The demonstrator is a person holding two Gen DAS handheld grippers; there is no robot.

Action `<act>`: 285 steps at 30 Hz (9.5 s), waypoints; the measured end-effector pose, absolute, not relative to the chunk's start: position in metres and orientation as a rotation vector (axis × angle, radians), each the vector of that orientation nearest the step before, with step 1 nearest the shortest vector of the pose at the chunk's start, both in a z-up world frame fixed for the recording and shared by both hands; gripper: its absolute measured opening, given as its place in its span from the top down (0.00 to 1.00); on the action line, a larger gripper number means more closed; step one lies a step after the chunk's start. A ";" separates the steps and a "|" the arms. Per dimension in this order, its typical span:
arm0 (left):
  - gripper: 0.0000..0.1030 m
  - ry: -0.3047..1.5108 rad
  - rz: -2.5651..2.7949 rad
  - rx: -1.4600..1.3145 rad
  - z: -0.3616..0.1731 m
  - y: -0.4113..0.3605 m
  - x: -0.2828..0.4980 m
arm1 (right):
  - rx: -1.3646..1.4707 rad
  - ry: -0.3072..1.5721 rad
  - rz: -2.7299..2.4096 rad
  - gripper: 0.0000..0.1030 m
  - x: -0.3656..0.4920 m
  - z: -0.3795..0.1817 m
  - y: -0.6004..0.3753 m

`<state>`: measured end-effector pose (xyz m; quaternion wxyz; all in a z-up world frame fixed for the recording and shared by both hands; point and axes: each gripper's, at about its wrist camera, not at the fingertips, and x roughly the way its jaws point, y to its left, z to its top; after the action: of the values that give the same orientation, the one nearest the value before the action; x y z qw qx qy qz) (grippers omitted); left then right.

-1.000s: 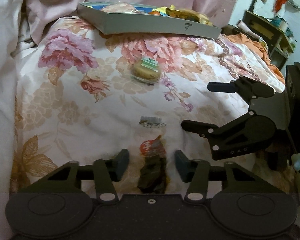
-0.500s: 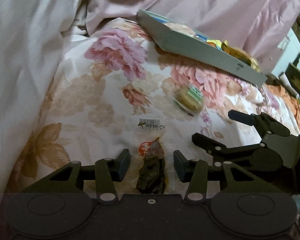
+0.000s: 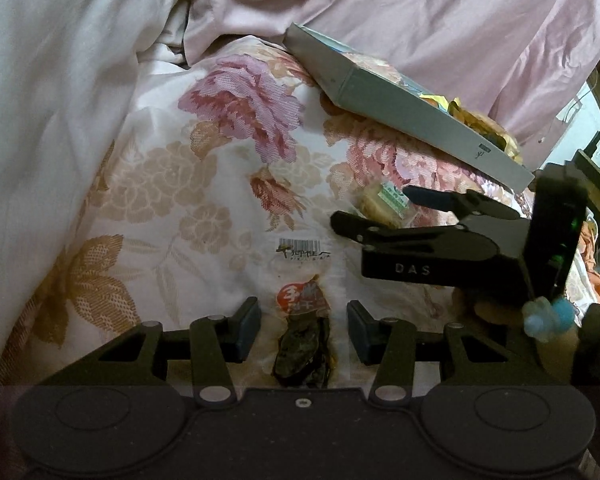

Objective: Organize snacks

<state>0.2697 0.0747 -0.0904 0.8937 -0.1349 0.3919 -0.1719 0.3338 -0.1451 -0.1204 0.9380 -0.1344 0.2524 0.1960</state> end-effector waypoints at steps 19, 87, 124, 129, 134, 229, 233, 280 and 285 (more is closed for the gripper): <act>0.52 0.842 -0.302 -0.323 -0.086 0.074 0.261 | -0.321 0.491 0.557 0.37 0.294 -0.123 -0.140; 0.53 0.686 -0.102 -0.386 0.024 -0.050 0.199 | -0.031 0.391 0.350 0.44 0.177 -0.023 -0.259; 0.53 0.541 -0.046 -0.381 0.077 -0.063 0.368 | -0.048 0.010 0.080 0.43 0.270 -0.012 -0.267; 0.53 0.522 -0.049 -0.374 0.073 -0.071 0.391 | -0.033 -0.023 0.093 0.43 0.296 -0.023 -0.256; 0.53 0.488 -0.045 -0.357 0.068 -0.081 0.411 | -0.006 -0.027 0.110 0.43 0.316 -0.035 -0.257; 0.01 0.379 0.107 -0.230 0.083 -0.070 0.252 | 0.107 0.100 0.042 0.00 0.217 0.033 -0.310; 0.01 0.373 0.117 -0.198 0.076 -0.068 0.241 | 0.083 0.109 0.041 0.00 0.208 0.030 -0.308; 0.01 0.321 0.077 -0.016 0.038 -0.041 0.171 | -0.072 0.146 0.027 0.00 0.148 0.006 -0.274; 0.01 0.312 0.065 0.005 0.035 -0.038 0.169 | -0.052 0.166 0.025 0.00 0.145 0.001 -0.273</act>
<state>0.1687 -0.0384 0.0353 0.9873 0.0023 0.1554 0.0325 0.1451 -0.2734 0.0011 0.9961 -0.0259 0.0829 0.0124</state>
